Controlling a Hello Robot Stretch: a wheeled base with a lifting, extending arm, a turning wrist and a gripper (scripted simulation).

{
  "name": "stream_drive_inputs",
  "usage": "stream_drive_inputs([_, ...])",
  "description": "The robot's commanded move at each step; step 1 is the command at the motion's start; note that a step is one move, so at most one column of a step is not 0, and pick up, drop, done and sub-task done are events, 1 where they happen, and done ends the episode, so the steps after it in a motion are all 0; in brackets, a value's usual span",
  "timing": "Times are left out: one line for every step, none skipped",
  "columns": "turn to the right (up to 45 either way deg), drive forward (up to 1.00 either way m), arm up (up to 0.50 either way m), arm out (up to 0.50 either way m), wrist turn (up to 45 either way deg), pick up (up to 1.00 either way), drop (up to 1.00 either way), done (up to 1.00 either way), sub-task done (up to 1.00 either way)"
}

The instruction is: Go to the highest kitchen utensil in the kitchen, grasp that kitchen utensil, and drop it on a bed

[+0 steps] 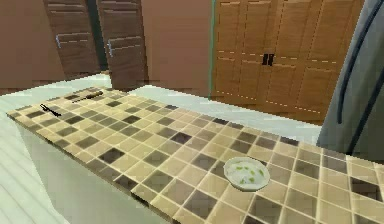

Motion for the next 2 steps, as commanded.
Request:
stream_drive_inputs([0.0, 0.0, 0.0, 0.46, 0.0, 0.0, 0.0, 0.0, 0.0])
stream_drive_inputs([0.0, 0.0, 0.0, 0.0, 45.0, 0.0, 0.0, 0.0, 0.0])
